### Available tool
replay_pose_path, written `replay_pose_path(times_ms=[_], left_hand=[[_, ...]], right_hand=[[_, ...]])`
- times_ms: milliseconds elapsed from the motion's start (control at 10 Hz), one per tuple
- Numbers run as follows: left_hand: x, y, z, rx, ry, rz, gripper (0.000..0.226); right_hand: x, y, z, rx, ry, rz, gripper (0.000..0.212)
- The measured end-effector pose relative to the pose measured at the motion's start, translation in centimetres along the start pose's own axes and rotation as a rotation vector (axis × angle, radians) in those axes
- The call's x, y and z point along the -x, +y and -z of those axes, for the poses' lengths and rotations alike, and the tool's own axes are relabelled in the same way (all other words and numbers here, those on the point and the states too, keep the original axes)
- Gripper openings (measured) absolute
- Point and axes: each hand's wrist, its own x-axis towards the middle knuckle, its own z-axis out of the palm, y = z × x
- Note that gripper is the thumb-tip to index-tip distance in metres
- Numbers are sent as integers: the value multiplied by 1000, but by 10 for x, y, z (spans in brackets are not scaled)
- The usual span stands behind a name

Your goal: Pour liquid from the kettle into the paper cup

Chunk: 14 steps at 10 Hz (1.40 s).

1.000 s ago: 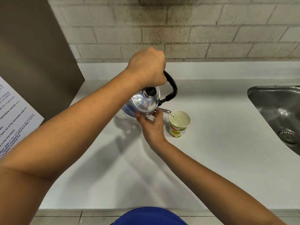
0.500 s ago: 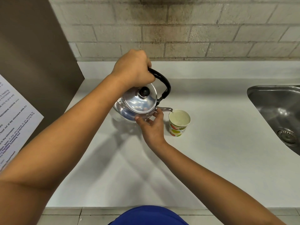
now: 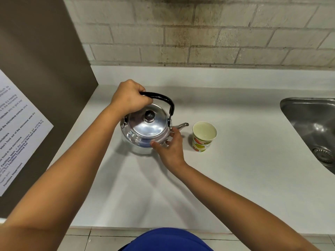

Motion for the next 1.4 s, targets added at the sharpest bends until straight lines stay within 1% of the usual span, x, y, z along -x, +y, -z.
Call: replay_pose_path(times_ms=[200, 300, 500, 700, 800, 1000, 1100, 1200, 1300, 1400], left_hand=[[-5, -19, -7, 99, -39, 69, 35], [-7, -29, -9, 160, -82, 142, 34], [-14, -37, -10, 185, -112, 176, 29], [-16, -41, -12, 202, -132, 197, 28], [-17, -46, -15, 211, -111, 210, 28], [-18, -51, -19, 228, -53, 174, 31], [-13, -51, -23, 181, -3, 136, 20], [-4, -52, -25, 96, 62, 54, 17], [2, -51, -26, 50, 61, -33, 38], [6, -41, -23, -40, 103, -117, 46]], right_hand=[[-2, 5, -1, 88, 4, -27, 86], [-3, 5, 0, 167, 8, -27, 85], [-4, 1, 1, 241, -9, -41, 80], [-5, -3, 2, 273, -39, -64, 80], [-9, -3, 2, 277, -53, -91, 82], [-6, -4, 1, 253, -56, -103, 82], [-4, -6, 1, 245, -49, -110, 80], [-1, -5, -1, 266, -21, -56, 73], [1, -12, -2, 286, 24, 44, 71], [-2, -33, 6, 334, 69, 226, 68]])
